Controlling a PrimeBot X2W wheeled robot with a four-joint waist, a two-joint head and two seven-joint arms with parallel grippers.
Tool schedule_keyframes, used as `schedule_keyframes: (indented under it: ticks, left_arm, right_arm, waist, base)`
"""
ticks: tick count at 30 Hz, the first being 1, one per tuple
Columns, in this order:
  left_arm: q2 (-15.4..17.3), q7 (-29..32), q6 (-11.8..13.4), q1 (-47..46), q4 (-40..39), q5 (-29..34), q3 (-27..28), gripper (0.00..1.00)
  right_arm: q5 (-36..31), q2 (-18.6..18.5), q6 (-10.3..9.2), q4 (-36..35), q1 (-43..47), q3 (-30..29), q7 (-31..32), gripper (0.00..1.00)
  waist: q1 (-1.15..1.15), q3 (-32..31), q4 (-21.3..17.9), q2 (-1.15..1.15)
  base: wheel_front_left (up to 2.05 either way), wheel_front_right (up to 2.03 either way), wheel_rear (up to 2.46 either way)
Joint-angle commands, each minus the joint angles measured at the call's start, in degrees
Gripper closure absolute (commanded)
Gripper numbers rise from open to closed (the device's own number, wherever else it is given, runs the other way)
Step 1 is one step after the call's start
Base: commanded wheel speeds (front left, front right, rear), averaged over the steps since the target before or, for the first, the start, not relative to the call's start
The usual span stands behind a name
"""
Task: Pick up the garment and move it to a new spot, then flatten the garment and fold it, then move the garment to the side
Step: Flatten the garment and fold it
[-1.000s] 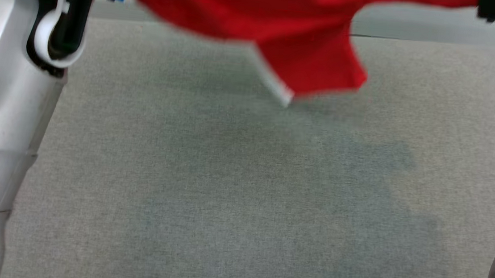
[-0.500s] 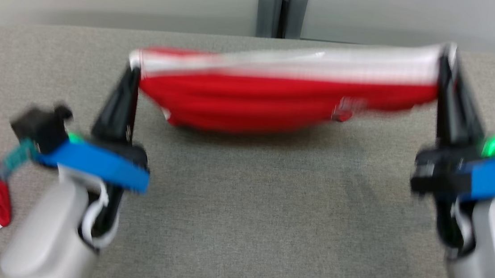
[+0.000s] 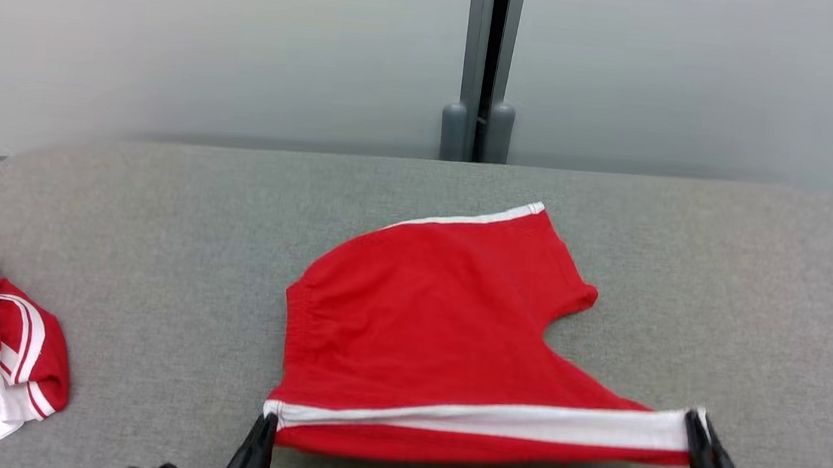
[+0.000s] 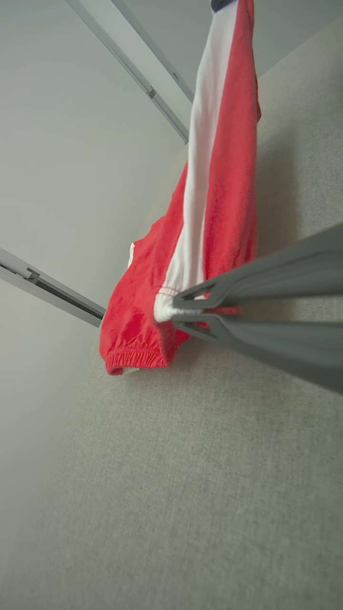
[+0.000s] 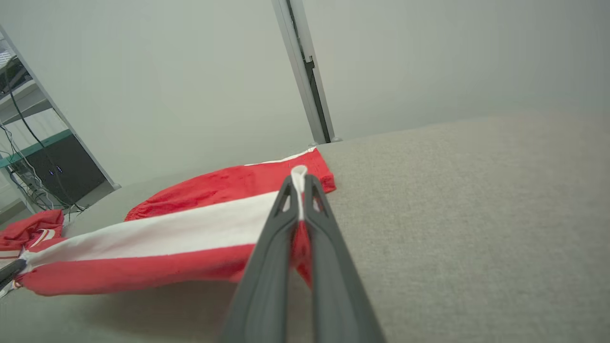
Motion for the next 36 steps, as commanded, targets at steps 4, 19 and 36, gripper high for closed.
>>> schedule_keyframes:
  ticks: [4,19,36]
  left_arm:
    - [-0.2,-0.2,-0.1,4.5,-1.2,0.7,-0.5,1.0]
    - [-2.0,-0.2,-0.1,-7.2,-4.4,-1.1,-1.1,1.0]
    - [-5.3,-0.2,-0.1,-29.2,7.4,-4.6,-4.1,1.0]
  right_arm:
    - [1.4,-1.8,-0.02,-1.9,6.8,0.5,-0.2,1.0]
    - [0.7,-1.4,-0.01,2.8,-8.8,0.9,-0.2,1.0]
    - [-3.3,-4.3,-0.01,31.3,-45.6,3.9,1.1,1.0]
  waist:
    - [0.02,-1.4,-0.2,0.0]
    - [0.02,5.9,2.8,0.0]
    - [0.02,19.1,7.4,0.0]
  base:
    - [0.0,0.0,0.0]
    - [0.0,0.0,0.0]
    - [0.0,0.0,0.0]
